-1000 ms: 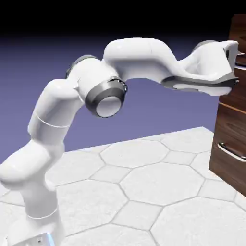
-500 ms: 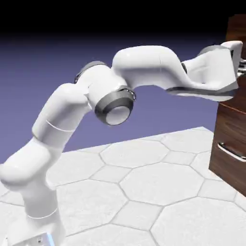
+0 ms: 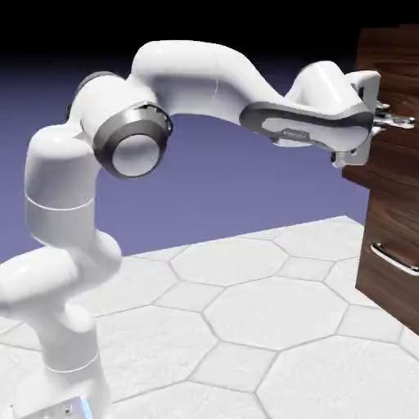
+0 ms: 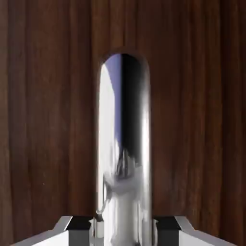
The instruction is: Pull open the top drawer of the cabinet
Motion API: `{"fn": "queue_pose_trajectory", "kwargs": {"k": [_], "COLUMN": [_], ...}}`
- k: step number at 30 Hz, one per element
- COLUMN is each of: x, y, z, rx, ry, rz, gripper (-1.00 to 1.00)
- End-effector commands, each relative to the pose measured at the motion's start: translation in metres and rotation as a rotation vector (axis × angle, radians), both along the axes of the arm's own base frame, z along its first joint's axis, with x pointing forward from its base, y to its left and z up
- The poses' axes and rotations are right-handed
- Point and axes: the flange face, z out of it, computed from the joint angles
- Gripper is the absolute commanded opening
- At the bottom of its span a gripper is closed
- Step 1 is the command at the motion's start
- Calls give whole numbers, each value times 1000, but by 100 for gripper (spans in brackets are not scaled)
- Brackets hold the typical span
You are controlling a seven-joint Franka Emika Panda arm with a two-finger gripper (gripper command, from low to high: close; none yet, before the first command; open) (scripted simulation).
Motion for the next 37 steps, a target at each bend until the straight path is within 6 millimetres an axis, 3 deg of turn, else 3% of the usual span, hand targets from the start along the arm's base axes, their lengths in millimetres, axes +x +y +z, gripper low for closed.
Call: {"fn": "queue_pose_trajectory", "kwargs": {"k": [1,24,33,34,35,37], "x": [-4,-82,-171,-171,-171,-197], "y": [0,0,0,0,0,-1], "z": [0,0,0,0,0,0], "rx": [0,0,0,0,0,4], "ry": [-1,0,-1,-1,-1,1], "rz": [0,0,0,0,0,0], "gripper": [-100,-100,-100,100,100,100]}}
